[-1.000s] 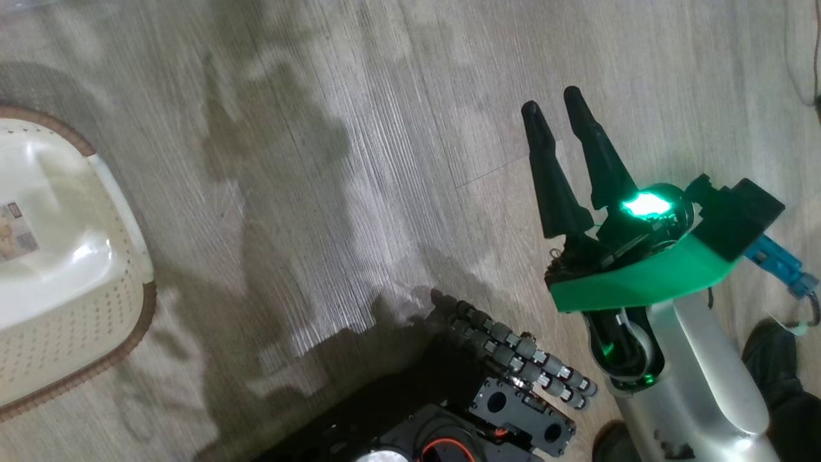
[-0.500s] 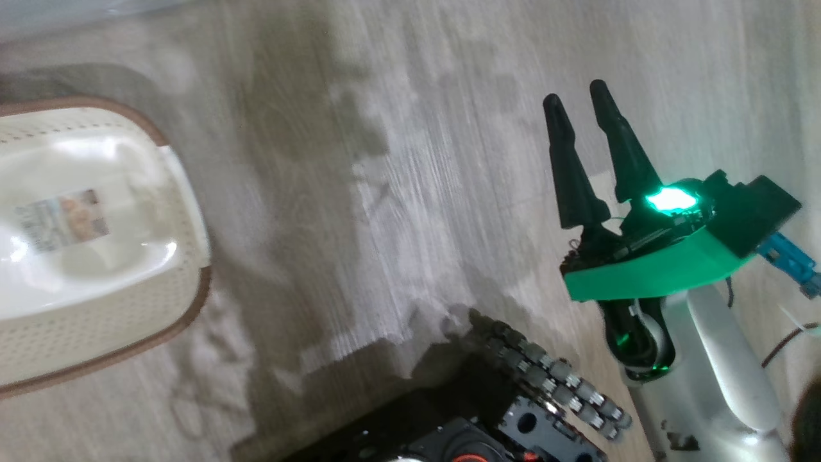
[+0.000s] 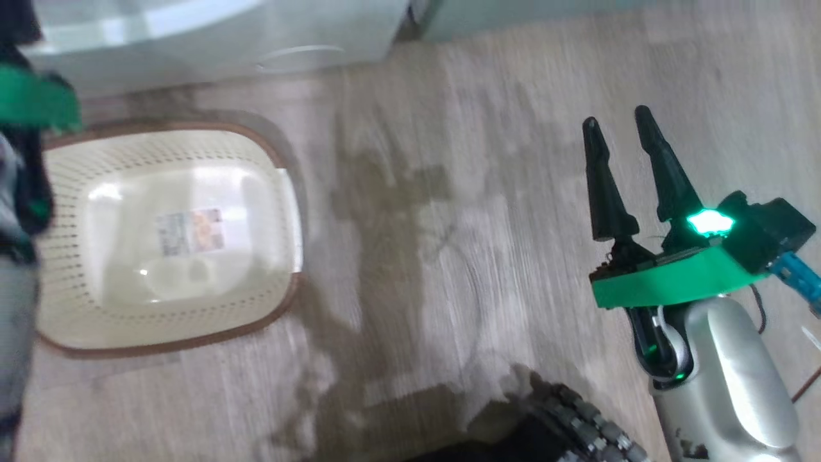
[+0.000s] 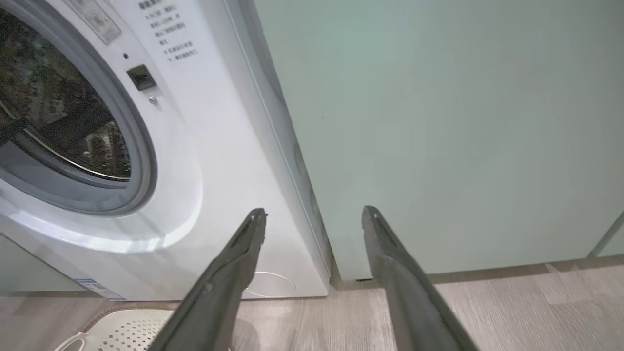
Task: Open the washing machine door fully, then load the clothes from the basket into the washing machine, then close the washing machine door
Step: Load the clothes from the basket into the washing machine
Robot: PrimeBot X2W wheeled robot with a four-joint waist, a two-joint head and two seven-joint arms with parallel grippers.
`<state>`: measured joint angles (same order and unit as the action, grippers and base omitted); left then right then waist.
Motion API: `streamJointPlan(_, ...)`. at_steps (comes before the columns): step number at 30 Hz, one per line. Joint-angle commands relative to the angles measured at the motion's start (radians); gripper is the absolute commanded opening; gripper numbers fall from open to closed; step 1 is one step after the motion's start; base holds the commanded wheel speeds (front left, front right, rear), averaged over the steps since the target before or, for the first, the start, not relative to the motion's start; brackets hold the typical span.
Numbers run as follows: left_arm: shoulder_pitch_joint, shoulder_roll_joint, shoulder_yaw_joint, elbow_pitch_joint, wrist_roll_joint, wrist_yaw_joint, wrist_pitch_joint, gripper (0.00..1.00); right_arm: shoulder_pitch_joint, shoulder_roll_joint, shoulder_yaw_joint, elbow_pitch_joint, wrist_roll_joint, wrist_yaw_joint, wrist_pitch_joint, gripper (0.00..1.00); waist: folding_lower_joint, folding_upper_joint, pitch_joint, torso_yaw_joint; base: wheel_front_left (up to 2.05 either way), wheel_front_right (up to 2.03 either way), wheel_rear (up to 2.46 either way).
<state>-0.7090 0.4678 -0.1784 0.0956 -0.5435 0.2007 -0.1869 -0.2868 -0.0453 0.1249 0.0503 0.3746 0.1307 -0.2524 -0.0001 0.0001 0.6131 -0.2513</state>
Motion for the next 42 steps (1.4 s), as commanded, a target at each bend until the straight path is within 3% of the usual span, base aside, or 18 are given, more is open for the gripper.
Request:
streamJointPlan(1,0.042,0.029,0.033,-0.08,0.015,0.025,-0.015,1.0,0.028,-0.005,0.007,-0.026,-0.017,0.0,-0.009,1.0,0.0001,-0.0001,-0.068,0.061,0.0,0.0,0.0)
streamJointPlan(12,0.349,-0.04,-0.02,-0.271,0.058,0.103,-0.052,1.0,0.049,-0.005,-0.055,0.0,-0.096,0.0,0.0,1.0,0.0001,-0.0001,-0.197,0.141,0.0,0.0,0.0)
streamJointPlan(23,0.555,-0.098,-0.059,-0.248,0.076,0.109,-0.071,1.0,0.144,-0.005,-0.105,-0.006,-0.152,0.0,0.064,1.0,0.0001,-0.0001,-0.372,0.181,0.0,0.0,0.0)
streamJointPlan(36,0.631,-0.136,-0.087,-0.161,0.098,-0.002,-0.075,1.0,0.292,-0.005,-0.136,-0.089,-0.172,0.0,0.146,1.0,0.0001,-0.0001,-0.533,0.198,0.0,0.0,0.0)
streamJointPlan(42,0.658,-0.155,-0.082,-0.128,0.119,-0.025,-0.075,1.0,0.338,-0.005,-0.138,-0.127,-0.183,0.0,0.186,1.0,0.0001,-0.0001,-0.583,0.192,0.0,0.0,0.0)
